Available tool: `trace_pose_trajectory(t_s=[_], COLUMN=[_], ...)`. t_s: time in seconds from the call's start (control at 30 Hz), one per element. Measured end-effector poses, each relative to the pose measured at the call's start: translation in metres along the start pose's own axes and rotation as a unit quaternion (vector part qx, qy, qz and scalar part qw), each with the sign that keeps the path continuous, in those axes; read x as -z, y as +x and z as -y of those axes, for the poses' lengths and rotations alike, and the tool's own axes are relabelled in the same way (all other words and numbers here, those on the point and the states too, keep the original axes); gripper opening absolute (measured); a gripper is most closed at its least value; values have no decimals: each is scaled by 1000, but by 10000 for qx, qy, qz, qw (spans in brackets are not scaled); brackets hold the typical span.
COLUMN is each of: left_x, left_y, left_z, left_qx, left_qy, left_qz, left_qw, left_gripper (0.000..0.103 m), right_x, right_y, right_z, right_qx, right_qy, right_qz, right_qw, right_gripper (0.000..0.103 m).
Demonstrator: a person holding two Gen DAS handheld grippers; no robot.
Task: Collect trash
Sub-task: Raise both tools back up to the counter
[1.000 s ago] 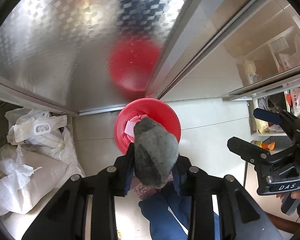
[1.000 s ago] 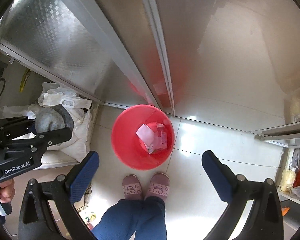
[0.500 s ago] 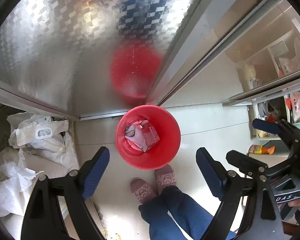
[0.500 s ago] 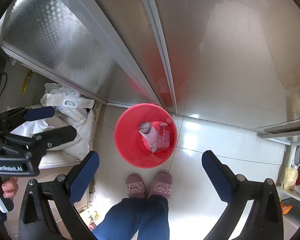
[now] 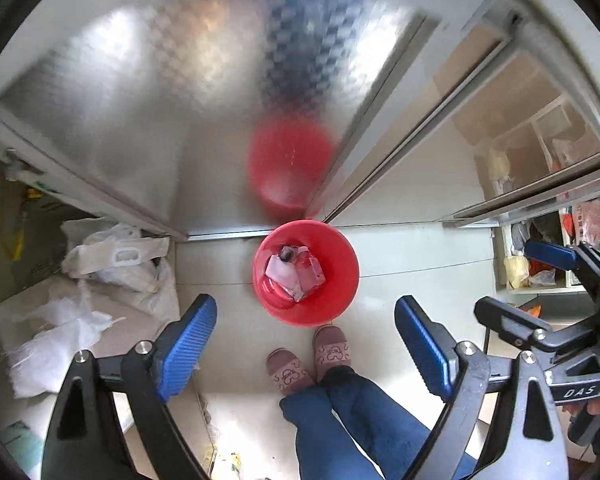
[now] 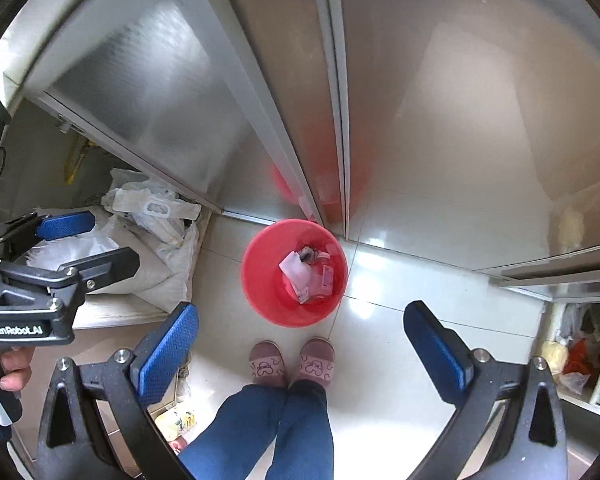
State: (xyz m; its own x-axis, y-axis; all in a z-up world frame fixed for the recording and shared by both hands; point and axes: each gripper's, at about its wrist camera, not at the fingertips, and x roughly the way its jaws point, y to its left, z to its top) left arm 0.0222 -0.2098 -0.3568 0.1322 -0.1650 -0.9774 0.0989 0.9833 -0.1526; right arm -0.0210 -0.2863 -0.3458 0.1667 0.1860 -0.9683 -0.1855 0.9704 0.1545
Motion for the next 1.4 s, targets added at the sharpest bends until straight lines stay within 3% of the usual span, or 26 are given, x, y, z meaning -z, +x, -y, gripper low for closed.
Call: trace_pose_trajectory(t_s=[0.3,0.63,0.9,1.17,1.27,1.4], left_x=[6,5,-1,-17,-27,-51], left_y=[-103,-206,-260,-300,-310,-314], left_z=[15,28,9,-22,-36,-56], left_qx=[43,-46,-358,-671,-742,-747], left_qy=[-69,-182,-467,-501,-507,-478], left_qz=[374,960,1501,1847,1945,1994], left_qw=[9993,9952,9869,9792,9768,9759], left_gripper=[91,91,93,94,103,103], right_x=[-7,-23,-41,-86,-105,-131], right_y=[-99,-189,-214,-235,-236,-233], right_z=[-27,-44,-52,-85,-97,-114], right_qx=[-8,-45,-168,-280,-296,-297], right_qy=[-278,-819,-1178,-1670,-1762,-1783], right_qz=[202,840,1087,1531,1651,1693], right_qw=[9994,9931,9869,9736,9699,9689], right_gripper=[102,102,102,102,102,102])
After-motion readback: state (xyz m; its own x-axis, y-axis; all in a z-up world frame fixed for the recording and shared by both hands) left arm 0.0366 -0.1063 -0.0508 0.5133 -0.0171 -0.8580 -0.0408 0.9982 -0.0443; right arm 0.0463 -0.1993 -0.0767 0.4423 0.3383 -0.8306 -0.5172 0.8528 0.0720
